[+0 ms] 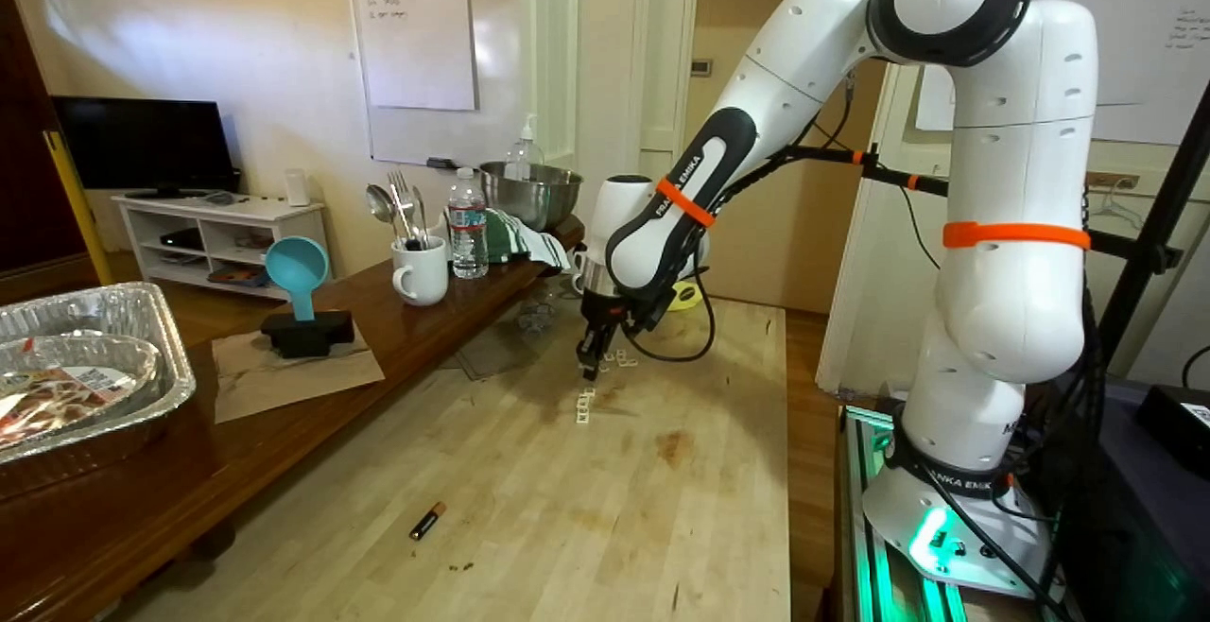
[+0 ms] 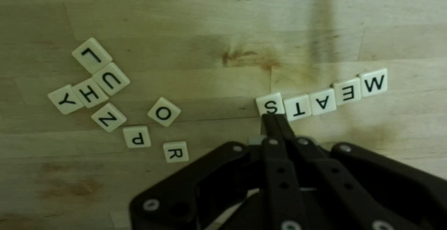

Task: Move one letter to the left

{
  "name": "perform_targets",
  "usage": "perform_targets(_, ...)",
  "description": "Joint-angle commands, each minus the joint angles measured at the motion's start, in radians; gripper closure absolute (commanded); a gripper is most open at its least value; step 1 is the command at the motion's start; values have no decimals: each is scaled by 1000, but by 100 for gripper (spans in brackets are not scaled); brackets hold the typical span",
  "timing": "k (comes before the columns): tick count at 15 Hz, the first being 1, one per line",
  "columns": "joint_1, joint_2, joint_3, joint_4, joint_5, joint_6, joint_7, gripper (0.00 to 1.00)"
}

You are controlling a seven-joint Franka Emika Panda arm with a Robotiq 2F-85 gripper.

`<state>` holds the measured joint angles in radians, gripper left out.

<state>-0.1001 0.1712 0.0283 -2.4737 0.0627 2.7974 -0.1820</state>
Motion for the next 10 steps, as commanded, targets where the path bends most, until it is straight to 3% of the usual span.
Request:
perform_targets(1, 7, -25, -13, -22, 1, -6, -2, 100)
perform_targets(10, 3, 18, -15, -17, 3, 13, -17, 100)
